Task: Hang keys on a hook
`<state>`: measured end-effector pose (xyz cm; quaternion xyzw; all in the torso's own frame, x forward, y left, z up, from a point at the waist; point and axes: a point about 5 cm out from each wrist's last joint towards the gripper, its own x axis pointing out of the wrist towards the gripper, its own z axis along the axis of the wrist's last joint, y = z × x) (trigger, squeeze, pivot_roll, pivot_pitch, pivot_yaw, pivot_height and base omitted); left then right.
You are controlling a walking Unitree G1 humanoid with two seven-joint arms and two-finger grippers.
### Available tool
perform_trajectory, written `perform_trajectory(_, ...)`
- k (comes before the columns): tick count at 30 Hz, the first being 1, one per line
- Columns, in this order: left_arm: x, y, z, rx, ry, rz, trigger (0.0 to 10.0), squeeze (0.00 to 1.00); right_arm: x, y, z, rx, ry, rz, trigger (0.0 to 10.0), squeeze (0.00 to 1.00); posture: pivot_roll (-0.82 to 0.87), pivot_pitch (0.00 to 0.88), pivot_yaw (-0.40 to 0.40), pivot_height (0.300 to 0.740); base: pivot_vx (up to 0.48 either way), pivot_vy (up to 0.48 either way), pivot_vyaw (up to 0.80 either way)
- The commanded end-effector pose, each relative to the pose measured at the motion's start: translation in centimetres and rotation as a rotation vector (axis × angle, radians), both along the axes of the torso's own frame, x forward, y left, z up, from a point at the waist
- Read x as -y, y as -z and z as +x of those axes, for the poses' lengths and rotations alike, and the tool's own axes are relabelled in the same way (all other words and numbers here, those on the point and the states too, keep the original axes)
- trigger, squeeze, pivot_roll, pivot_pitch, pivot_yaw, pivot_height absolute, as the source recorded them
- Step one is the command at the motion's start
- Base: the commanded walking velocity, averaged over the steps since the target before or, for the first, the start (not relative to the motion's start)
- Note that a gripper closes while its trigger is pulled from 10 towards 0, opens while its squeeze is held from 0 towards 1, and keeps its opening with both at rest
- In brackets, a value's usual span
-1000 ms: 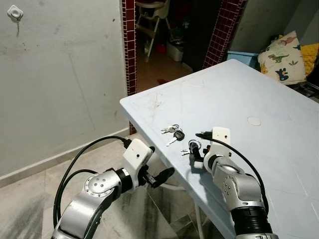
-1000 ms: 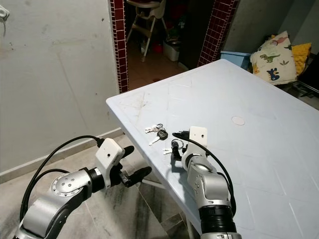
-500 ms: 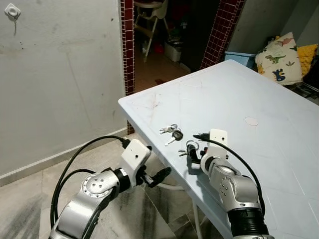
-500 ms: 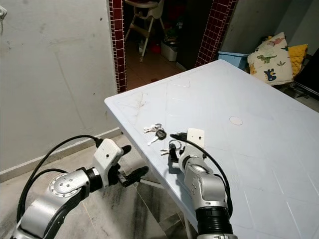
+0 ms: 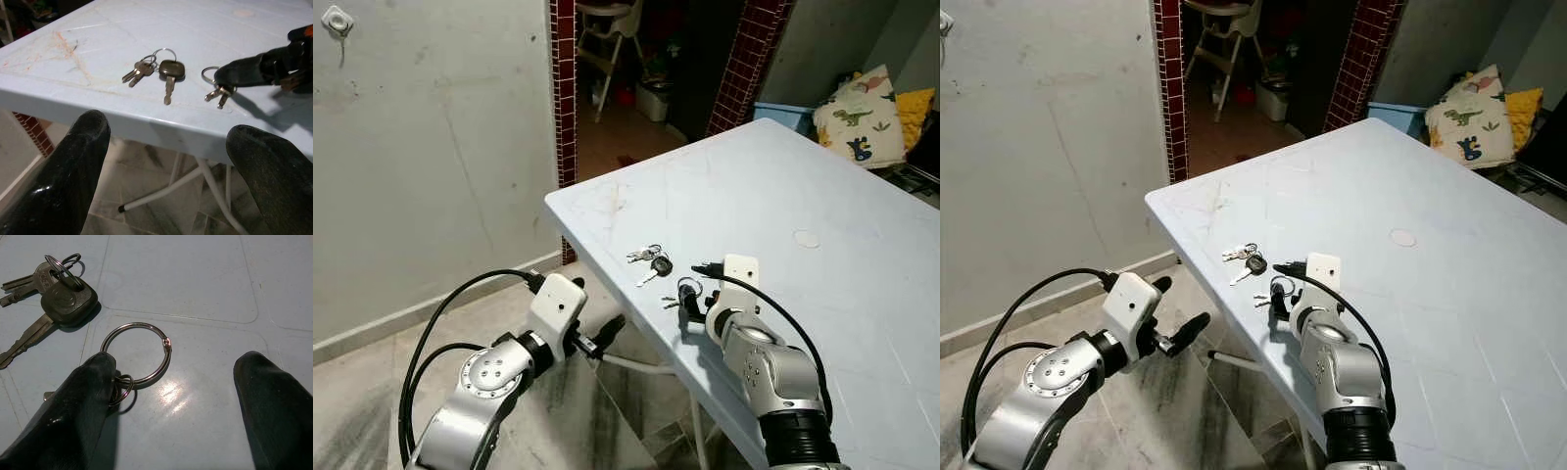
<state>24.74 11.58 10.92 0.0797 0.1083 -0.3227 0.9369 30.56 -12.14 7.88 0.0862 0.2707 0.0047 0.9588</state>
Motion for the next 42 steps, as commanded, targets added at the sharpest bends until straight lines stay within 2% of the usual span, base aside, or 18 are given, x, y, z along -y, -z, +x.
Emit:
perform_trajectory(1,0.2,-0.1,0.0,0.015,-0.004,-0.017,10.0,0.00,-0.1,0.3,-0.3,-0.023,-0.007,0.006,0.0,0.00,0.16,0.000,-0.113,0.740,0.000,0.000,0.00)
perform_trajectory(13,1.2,1.1,-1.7,-0.025,0.027,-0.054,10.0,0.00,0.4,0.0,0.1,-0.005,0.009,0.002,0.0,0.00,0.15,0.000,-0.115,0.740,0.000,0.000,0.00)
perform_trajectory(20,1.2,1.1,-1.5,-0.018,0.025,-0.050,10.0,0.00,1.1,-1.5,1.0,0.071,0.041,-0.005,0.0,0.00,0.15,0.000,-0.115,0.740,0.000,0.000,0.00)
perform_trajectory(21,1.1,1.1,-1.4,-0.015,0.026,-0.048,10.0,0.00,1.1,-3.0,1.5,0.156,0.036,-0.016,0.0,0.00,0.16,0.000,-0.115,0.740,0.000,0.000,0.00)
perform_trajectory(22,1.1,1.1,-1.4,-0.015,0.026,-0.048,10.0,0.00,1.1,-3.0,1.5,0.156,0.036,-0.016,0.0,0.00,0.16,0.000,-0.115,0.740,0.000,0.000,0.00)
perform_trajectory(23,1.1,1.0,-1.3,-0.012,0.025,-0.047,10.0,0.00,1.1,-4.3,1.8,0.221,0.034,-0.017,0.0,0.00,0.15,0.000,-0.113,0.740,0.000,0.000,0.00)
perform_trajectory(24,1.1,1.0,-1.2,-0.011,0.025,-0.047,10.0,0.00,1.1,-4.6,1.9,0.239,0.034,-0.016,0.0,0.00,0.15,0.000,-0.113,0.740,0.000,0.000,0.00)
perform_trajectory(33,1.1,0.9,-1.0,-0.002,0.029,-0.043,10.0,0.00,1.1,-5.2,1.9,0.264,0.012,-0.034,0.0,0.00,0.16,0.000,-0.111,0.740,0.000,0.000,0.00)
perform_trajectory(34,1.1,0.9,-0.9,0.001,0.028,-0.041,10.0,0.00,1.1,-5.2,1.8,0.263,0.005,-0.043,10.0,0.45,0.16,0.000,-0.111,0.740,0.000,0.000,0.00)
perform_trajectory(35,1.1,0.8,-0.9,0.003,0.027,-0.040,10.0,0.00,1.1,-5.2,1.6,0.260,-0.003,-0.052,10.0,1.00,0.16,0.000,-0.113,0.740,0.000,0.000,0.00)
perform_trajectory(42,0.7,-0.1,-1.3,0.032,0.036,-0.031,10.0,0.00,1.6,-4.7,-1.0,0.205,-0.068,-0.133,10.0,1.00,0.16,0.000,-0.118,0.740,0.000,0.000,0.00)
